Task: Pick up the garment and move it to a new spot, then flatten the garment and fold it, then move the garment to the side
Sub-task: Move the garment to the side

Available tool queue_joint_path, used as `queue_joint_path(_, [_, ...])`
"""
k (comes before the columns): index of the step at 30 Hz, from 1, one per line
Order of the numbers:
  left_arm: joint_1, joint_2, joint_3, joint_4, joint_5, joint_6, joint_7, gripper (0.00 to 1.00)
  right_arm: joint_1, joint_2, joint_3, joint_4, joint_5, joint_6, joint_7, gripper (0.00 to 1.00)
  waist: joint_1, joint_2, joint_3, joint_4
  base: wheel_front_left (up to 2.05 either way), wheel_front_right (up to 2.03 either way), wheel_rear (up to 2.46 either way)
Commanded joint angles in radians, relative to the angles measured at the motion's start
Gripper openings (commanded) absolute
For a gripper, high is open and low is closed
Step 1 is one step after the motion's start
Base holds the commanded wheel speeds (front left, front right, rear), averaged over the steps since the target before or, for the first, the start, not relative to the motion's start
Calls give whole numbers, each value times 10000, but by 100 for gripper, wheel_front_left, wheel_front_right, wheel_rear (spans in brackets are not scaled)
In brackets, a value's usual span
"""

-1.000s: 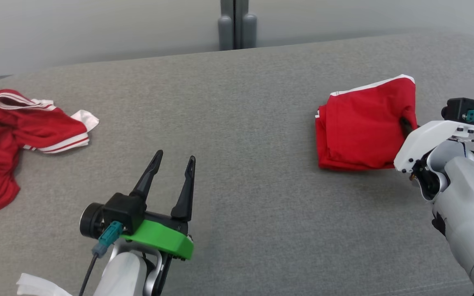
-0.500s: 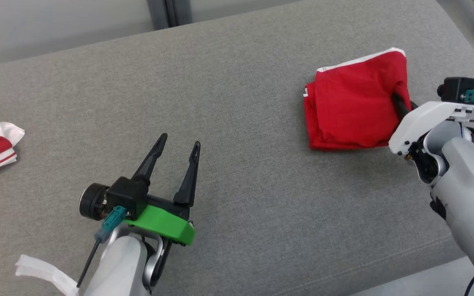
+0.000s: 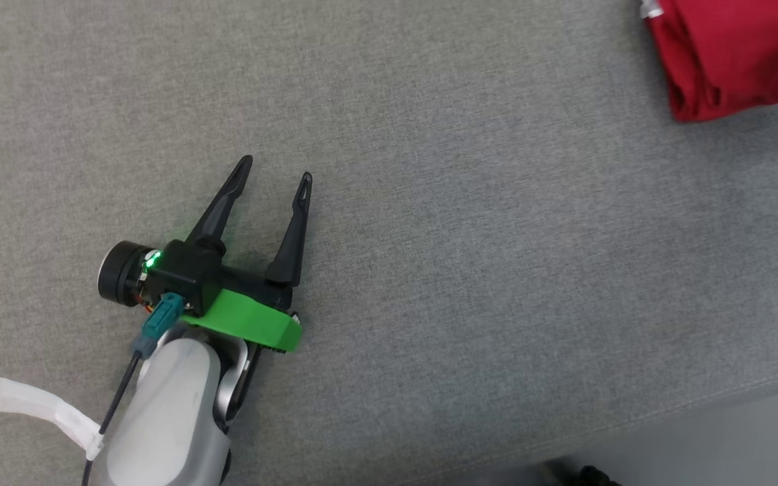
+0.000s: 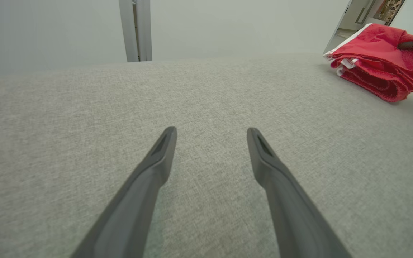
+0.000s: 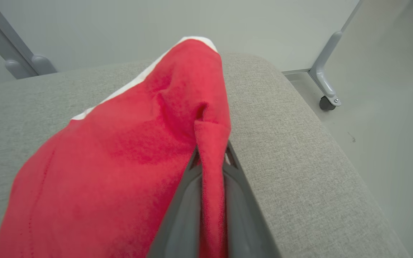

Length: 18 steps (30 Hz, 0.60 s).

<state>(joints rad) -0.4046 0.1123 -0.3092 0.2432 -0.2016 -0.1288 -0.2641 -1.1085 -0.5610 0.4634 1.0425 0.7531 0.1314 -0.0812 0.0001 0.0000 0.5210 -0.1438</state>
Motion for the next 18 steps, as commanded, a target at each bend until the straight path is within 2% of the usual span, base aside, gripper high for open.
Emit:
queue_joint_path(1, [-213,63,62,-36,8,-32,-3,100,-231,-194,-76,158,-18,-14,-45,0,-1,0,1088,675,0,0,0])
queue_joint_path(4, [-243,48,171,-12,6,-8,6,100,-649,-647,-193,753,-154,-14,-138,0,-1,0,1187,762,0,0,0])
queue_joint_path(9, [-260,26,225,74,16,-5,18,100,-1078,-695,-153,1569,-562,-14,-509,0,-1,0,1150,859,0,0,0])
queue_joint_path(10, [-259,9,226,73,17,-5,18,100,-1149,-700,-120,1752,-690,-14,-592,75,-1,0,1098,889,0,0,0])
queue_joint_path(11, [-246,-8,225,74,10,-5,18,100,-1221,-748,-126,1931,-794,-14,-695,100,-1,0,1039,919,0,0,0])
queue_joint_path(18, [141,-224,286,74,-138,-7,9,100,-1059,-855,-564,2468,-2140,-14,-1653,100,-1,0,-85,1112,0,0,0])
